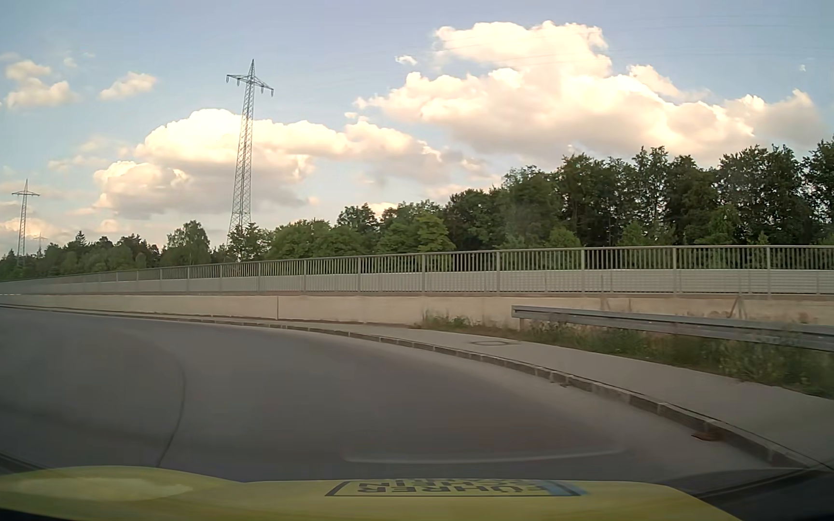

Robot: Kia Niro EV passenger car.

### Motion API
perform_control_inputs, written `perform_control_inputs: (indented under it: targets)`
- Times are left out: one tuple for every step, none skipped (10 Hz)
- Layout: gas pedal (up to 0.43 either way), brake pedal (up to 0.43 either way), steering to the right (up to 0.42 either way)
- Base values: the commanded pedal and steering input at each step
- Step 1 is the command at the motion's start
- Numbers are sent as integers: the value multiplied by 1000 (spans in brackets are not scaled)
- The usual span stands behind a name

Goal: Follow the waypoints while adhering to traffic rules and regulations

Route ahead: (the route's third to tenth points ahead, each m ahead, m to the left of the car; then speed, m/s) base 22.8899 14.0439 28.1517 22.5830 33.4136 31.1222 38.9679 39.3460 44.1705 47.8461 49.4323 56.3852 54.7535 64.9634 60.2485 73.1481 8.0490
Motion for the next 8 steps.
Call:
perform_control_inputs:
  targets:
    - [39,0,-168]
    - [39,0,-177]
    - [39,0,-178]
    - [39,0,-178]
    - [39,0,-173]
    - [39,0,-167]
    - [39,0,-167]
    - [39,0,-167]
